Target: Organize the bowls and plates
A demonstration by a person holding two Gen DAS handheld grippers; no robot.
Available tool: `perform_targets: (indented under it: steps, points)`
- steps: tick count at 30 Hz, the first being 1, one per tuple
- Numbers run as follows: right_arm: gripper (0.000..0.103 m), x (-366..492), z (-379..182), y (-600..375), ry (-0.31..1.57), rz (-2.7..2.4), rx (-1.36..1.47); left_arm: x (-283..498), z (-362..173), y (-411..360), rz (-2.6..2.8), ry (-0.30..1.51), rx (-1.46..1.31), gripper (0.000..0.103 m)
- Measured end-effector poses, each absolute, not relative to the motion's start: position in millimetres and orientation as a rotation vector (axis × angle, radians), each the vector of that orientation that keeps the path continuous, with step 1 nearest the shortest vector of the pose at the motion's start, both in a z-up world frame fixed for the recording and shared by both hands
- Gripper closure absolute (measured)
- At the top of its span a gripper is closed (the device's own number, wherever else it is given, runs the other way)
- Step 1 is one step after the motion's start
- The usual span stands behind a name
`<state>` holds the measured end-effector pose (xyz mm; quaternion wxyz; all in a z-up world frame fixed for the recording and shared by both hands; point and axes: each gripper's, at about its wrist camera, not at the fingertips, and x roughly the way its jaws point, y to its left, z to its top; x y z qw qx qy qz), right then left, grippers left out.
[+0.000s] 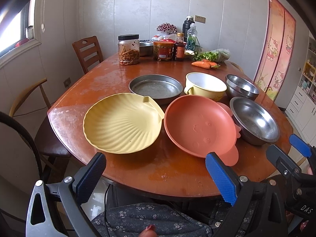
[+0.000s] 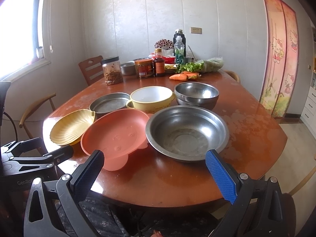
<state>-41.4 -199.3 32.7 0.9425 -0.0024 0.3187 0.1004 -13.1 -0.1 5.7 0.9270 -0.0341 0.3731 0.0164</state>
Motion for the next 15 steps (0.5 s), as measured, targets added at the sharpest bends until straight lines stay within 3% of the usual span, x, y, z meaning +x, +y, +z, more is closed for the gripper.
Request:
perform_targets:
  steps: [15]
  points:
    - [0.001,-41.6,32.6,-199.8,0.646,0.197,-0.012,-14.6,4.6,-0.2,0.032,0.766,-0.075,0.001]
